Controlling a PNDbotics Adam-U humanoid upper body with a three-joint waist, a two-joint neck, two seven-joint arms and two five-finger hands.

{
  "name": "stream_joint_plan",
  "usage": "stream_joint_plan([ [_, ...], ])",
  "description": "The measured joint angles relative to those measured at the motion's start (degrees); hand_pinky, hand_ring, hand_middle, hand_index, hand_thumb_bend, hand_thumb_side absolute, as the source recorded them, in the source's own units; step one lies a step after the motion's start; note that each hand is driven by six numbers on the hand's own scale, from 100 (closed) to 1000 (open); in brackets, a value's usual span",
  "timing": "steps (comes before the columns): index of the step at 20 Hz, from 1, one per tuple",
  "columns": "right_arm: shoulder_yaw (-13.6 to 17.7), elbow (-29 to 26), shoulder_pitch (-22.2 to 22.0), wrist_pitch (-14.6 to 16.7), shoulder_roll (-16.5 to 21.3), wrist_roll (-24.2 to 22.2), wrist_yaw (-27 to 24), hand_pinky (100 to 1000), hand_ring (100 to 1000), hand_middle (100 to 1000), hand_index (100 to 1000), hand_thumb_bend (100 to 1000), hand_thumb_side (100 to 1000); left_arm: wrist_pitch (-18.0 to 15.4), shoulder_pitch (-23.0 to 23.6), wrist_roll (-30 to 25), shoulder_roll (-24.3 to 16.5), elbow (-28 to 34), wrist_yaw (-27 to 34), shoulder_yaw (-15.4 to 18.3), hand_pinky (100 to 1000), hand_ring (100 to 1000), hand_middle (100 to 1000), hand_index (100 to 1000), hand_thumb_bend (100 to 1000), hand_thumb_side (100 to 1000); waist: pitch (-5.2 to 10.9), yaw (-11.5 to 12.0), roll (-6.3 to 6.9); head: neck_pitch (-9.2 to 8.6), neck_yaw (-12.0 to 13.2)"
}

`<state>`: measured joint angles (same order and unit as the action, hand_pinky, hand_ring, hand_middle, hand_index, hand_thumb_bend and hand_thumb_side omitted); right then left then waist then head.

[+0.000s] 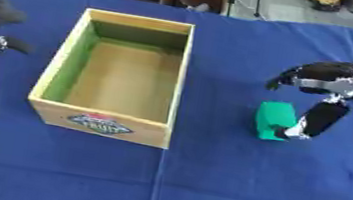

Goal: Pick up objects on the table and place them in the box.

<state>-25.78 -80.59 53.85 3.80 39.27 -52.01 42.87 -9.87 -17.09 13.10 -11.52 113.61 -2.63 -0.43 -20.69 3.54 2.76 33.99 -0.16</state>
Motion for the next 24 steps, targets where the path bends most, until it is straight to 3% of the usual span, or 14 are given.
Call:
stream_joint_plan([
  [9, 0.05, 0.04, -0.42, -0.07, -0.1, -0.07, 1.51, 874, 918, 701, 853, 396, 448, 0.04, 0.0, -0.16, 0.0, 0.0, 0.01, 0.0, 490, 737, 883, 731, 100, 972, -0.23, 0.03, 0.31, -0.29, -0.29],
  [14, 0.42, -0.53, -0.4, -0.86, -0.19, -0.03, 2.05, 843, 875, 607, 754, 361, 440, 0.05, 0.0, -0.17, 0.0, 0.0, 0.01, -0.01, 490, 737, 883, 731, 100, 973, -0.38, 0.05, 0.34, -0.34, -0.41],
  [20, 1.11, -2.36, -0.41, -2.4, -0.2, 0.1, 2.52, 826, 835, 542, 679, 271, 414, 0.06, 0.0, -0.18, 0.02, 0.0, 0.01, -0.01, 490, 738, 884, 730, 100, 974, -0.53, 0.05, 0.34, -0.34, -0.41],
  [24, 1.3, -2.87, -0.5, -3.26, -0.2, 0.5, 2.38, 804, 791, 483, 602, 157, 394, 0.07, 0.0, -0.19, 0.02, 0.0, 0.01, -0.01, 490, 738, 884, 730, 100, 974, -0.58, 0.05, 0.34, -0.34, -0.41],
])
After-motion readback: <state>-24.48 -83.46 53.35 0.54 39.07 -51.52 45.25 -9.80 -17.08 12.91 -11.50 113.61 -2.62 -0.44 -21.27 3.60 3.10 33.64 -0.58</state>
